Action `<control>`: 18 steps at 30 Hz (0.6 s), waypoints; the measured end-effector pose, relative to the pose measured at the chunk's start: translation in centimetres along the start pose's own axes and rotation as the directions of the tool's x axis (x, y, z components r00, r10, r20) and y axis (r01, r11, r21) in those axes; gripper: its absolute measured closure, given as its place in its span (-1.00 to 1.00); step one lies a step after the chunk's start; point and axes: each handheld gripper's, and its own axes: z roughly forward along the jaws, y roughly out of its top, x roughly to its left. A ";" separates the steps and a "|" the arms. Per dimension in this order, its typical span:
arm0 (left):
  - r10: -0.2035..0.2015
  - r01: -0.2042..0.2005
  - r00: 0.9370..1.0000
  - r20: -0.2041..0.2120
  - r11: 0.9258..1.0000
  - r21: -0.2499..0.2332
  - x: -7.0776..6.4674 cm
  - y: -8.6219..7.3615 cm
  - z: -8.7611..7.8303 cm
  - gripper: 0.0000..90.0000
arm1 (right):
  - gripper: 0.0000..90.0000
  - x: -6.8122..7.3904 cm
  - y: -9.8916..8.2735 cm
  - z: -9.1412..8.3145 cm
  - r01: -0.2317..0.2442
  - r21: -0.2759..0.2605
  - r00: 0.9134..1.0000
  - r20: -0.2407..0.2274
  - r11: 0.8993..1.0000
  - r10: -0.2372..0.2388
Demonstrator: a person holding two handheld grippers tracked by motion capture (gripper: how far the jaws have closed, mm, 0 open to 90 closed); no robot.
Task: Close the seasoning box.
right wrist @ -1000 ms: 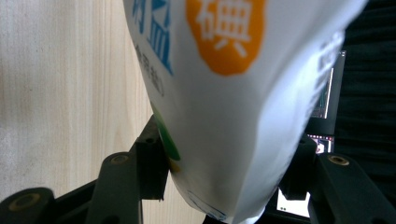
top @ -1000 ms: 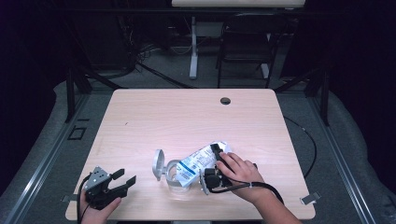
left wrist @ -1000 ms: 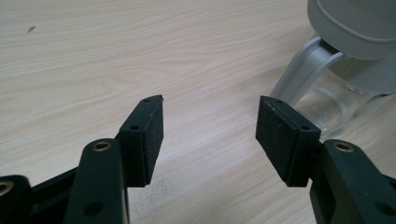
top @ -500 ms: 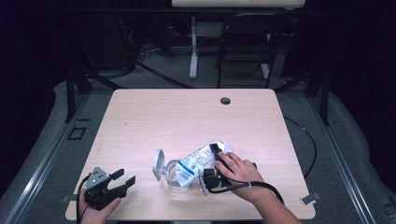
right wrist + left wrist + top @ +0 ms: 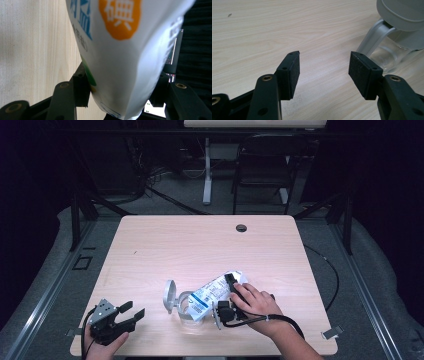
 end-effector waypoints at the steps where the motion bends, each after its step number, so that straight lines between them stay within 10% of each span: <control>1: 0.000 0.000 1.000 0.000 1.000 -0.001 0.0 0.0 0.0 -0.05 | 0.04 0.0 0.0 0.0 0.001 0.000 1.000 0.000 1.000 -0.001; 18: -0.001 0.001 1.000 0.001 1.000 0.000 0.0 -0.1 0.1 -0.05 | 0.04 -0.3 0.4 -0.1 0.040 0.034 0.999 0.004 0.999 -0.040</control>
